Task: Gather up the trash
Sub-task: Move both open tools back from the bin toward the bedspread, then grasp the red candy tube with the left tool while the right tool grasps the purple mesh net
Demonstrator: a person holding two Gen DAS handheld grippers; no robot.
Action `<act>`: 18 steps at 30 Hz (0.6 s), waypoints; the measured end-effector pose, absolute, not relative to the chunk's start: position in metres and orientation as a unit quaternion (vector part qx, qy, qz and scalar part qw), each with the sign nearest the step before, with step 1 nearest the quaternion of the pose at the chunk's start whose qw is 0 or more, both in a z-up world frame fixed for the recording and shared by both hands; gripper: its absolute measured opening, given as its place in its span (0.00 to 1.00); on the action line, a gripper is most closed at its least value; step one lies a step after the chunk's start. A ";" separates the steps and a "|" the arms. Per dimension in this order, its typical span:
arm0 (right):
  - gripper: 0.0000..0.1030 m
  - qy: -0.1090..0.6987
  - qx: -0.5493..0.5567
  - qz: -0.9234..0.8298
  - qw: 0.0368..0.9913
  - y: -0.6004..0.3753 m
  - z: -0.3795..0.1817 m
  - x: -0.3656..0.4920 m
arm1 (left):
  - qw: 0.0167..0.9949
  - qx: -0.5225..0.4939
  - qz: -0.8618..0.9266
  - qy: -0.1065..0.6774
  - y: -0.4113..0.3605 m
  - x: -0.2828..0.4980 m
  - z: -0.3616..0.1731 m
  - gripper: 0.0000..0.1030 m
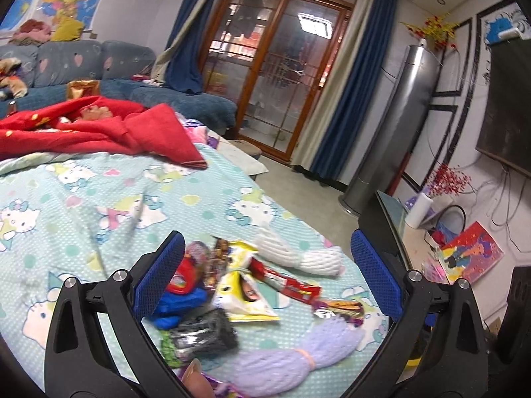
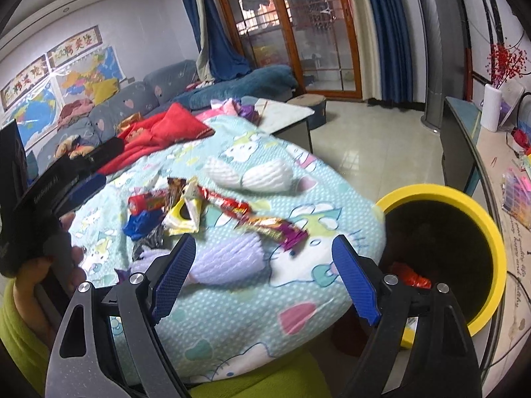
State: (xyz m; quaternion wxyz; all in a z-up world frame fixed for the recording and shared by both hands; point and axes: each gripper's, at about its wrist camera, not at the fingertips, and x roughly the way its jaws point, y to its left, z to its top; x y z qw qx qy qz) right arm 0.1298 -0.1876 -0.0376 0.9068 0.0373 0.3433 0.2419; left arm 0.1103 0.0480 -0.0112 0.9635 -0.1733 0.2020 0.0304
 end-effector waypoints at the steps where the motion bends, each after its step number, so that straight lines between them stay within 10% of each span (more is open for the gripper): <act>1: 0.79 0.347 0.037 0.243 0.905 -0.186 -0.039 0.129 | 0.963 -0.174 0.036 0.203 0.053 0.110 -0.012 0.89; 13: 0.79 0.383 0.020 0.238 0.892 -0.157 -0.056 0.129 | 0.946 -0.195 0.070 0.250 0.104 0.112 -0.030 0.88; 18: 0.79 0.413 0.042 0.221 0.883 -0.154 -0.067 0.142 | 0.938 -0.202 0.052 0.278 0.113 0.116 -0.044 0.61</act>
